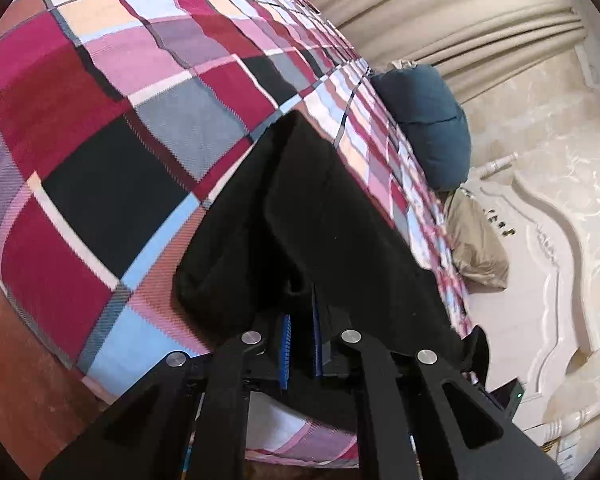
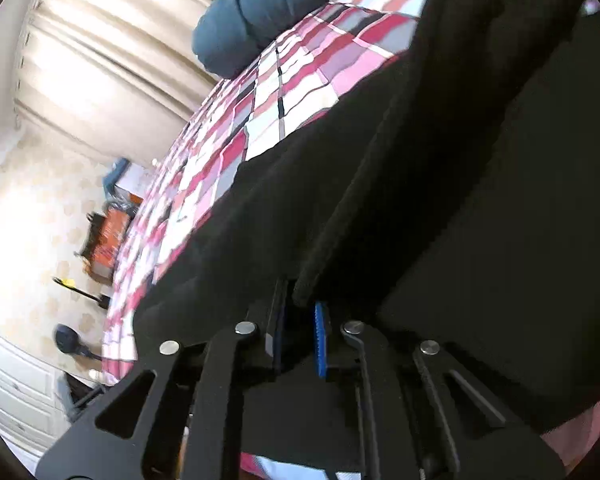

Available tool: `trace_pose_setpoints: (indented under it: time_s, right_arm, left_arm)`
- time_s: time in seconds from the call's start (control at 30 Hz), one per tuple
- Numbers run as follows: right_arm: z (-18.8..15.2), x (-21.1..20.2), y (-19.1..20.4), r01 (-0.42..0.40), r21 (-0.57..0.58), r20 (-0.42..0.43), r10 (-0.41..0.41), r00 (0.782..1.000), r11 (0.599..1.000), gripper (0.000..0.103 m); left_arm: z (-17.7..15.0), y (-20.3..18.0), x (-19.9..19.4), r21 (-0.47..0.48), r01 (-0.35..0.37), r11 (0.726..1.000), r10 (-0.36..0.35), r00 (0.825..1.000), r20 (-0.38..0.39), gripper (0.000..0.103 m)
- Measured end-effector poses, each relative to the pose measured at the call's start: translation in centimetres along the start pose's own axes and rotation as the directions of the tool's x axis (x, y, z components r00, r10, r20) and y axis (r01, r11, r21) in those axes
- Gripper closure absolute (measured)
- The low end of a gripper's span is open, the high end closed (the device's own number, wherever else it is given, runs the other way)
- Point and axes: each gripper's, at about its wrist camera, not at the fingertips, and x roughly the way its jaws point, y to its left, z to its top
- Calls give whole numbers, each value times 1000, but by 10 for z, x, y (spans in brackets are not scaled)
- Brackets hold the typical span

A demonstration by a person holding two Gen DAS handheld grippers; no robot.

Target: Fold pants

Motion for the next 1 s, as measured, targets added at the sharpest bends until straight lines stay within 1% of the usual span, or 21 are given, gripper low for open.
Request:
trace_pose_setpoints:
  time_s: [0.17, 0.27, 0.3, 0.33, 0.4, 0.43, 0.47, 0.5, 0.53, 0.57, 0.6, 0.63, 0.67, 0.7, 0.73, 0.8, 0.83, 0.87, 0.9, 0.97, 1.0]
  right_arm:
    - [-19, -29, 11, -57, -6, 22, 57, 998, 998, 93]
    - [-44, -34, 5, -48, -2, -11, 48, 999, 999, 93]
    - [-50, -31, 2, -39, 4, -28, 39, 999, 999, 93]
    - [-60, -27, -6, -22, 8, -47, 22, 999, 1000, 93]
    - [-65, -25, -15, -49, 8, -58, 49, 997, 999, 92]
    - [-63, -28, -18, -72, 20, -60, 73, 995, 997, 90]
    - [-60, -33, -20, -99, 46, -58, 102, 993, 994, 81]
    - [-54, -41, -22, -103, 53, -42, 105, 994, 993, 74]
    - [-49, -51, -24, -98, 51, -13, 99, 995, 994, 70]
    - [-40, -70, -30, -92, 47, 39, 91, 995, 995, 61]
    - [-32, -86, -36, -79, 48, 82, 75, 994, 996, 54]
    - [-24, -104, -44, -56, 54, 129, 48, 990, 997, 52]
    - [-10, -128, -59, -20, 70, 194, 6, 981, 997, 51]
    - [1, -151, -74, 10, 93, 255, -34, 966, 996, 50]
    - [18, -181, -98, 54, 145, 330, -100, 939, 988, 49]
    - [40, -219, -136, 104, 230, 415, -194, 889, 968, 48]
    - [55, -243, -164, 147, 309, 457, -282, 844, 940, 48]
    - [66, -258, -187, 159, 360, 474, -327, 818, 919, 48]
    - [73, -265, -202, 160, 394, 479, -351, 805, 905, 48]
    - [92, -279, -240, 161, 472, 477, -405, 780, 867, 48]
    - [100, -281, -256, 151, 500, 469, -413, 781, 853, 48]
  left_arm:
    - [5, 8, -15, -8, 10, 1000, -10, 999, 35, 95]
    - [4, 20, -15, -13, -20, 1000, 20, 999, 25, 95]
    - [2, 28, -13, -25, -16, 1000, 17, 1000, 14, 95]
    - [0, 36, -11, -43, 18, 999, -18, 1000, 6, 95]
    - [0, 44, -15, -57, 77, 995, -76, 997, 6, 93]
    - [0, 45, -19, -52, 89, 995, -89, 996, 9, 93]
    - [-1, 43, -24, -36, 91, 995, -90, 996, 16, 93]
    - [-2, 35, -32, 9, 68, 998, -68, 997, 28, 92]
    - [-3, 28, -38, 54, 44, 998, -47, 998, 38, 89]
    - [-3, 18, -44, 101, 19, 995, -24, 998, 53, 87]
    - [-4, 4, -53, 166, -11, 986, -2, 997, 78, 80]
    - [-5, -6, -58, 208, -24, 978, 3, 995, 97, 69]
    - [-4, -18, -61, 244, -29, 969, 1, 993, 115, 63]
    - [-2, -32, -62, 282, -20, 959, -16, 992, 126, 52]
    - [0, -40, -61, 298, -4, 954, -35, 992, 125, 47]
    - [4, -53, -49, 321, 28, 947, -69, 991, 118, 45]
    - [5, -55, -44, 322, 32, 946, -71, 991, 110, 43]
    - [6, -56, -37, 318, 42, 947, -75, 993, 93, 42]
    - [6, -58, -26, 308, 61, 949, -86, 994, 69, 39]
    - [5, -62, -5, 282, 67, 957, -81, 996, 39, 37]
    - [5, -65, 5, 276, 71, 959, -81, 996, 25, 37]
